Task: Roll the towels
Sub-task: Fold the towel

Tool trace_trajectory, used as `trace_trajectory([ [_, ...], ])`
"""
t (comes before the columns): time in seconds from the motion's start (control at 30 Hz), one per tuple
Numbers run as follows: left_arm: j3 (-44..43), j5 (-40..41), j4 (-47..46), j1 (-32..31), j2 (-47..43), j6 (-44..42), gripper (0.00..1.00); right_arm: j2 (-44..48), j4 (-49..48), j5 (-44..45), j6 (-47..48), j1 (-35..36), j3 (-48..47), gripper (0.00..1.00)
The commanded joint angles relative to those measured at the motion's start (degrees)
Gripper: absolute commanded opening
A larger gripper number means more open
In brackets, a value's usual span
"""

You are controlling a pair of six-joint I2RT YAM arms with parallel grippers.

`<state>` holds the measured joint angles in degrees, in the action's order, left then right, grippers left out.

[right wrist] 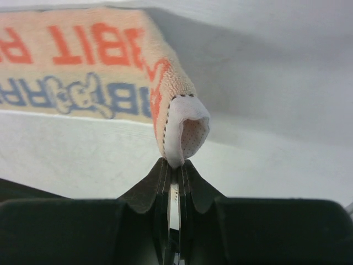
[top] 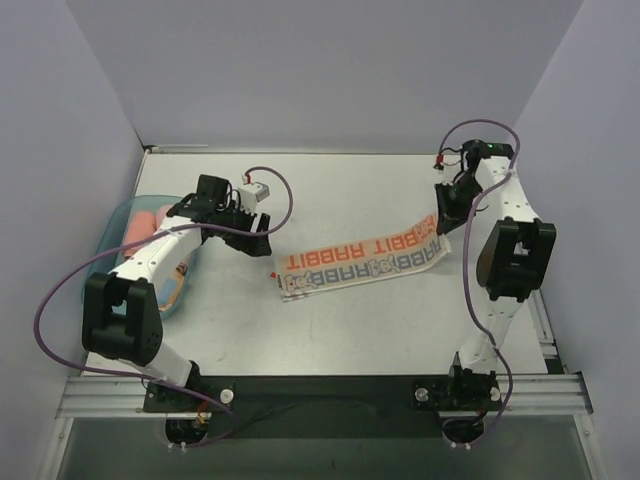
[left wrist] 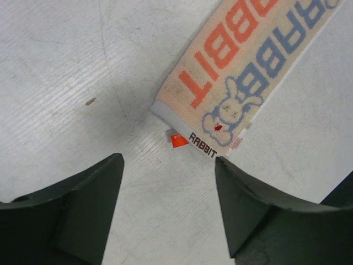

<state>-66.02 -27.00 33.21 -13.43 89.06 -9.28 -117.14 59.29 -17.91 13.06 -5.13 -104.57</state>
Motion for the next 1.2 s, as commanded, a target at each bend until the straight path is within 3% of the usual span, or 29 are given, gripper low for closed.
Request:
trace_trajectory([
  [0.0,0.01,-4.80,-0.78,0.42,1.81,0.75,0.74,3.23,4.61,-4.93,-1.10,4.76,1.83,0.00],
  [0.13,0.36,-9.90,-1.39,0.51,4.98,2.42,0.50,3.06,3.30,-6.61,-3.38,10.39,2.09,0.00],
  [0.27,1.33,-14.82,-3.76,0.42,7.79,4.97,0.40,1.57,2.68,-7.40,-4.62,14.96,1.48,0.00],
  [0.7,1.07,-16.94,-8.87,-0.19,19.92,10.86,0.30,-5.10,0.13,-6.96,-7.52,25.95,-0.10,0.00],
  [1.17,2.12,-15.62,-9.39,-0.46,20.54,10.60,0.28,-10.74,0.04,-7.49,-10.07,29.29,-5.46,0.00],
])
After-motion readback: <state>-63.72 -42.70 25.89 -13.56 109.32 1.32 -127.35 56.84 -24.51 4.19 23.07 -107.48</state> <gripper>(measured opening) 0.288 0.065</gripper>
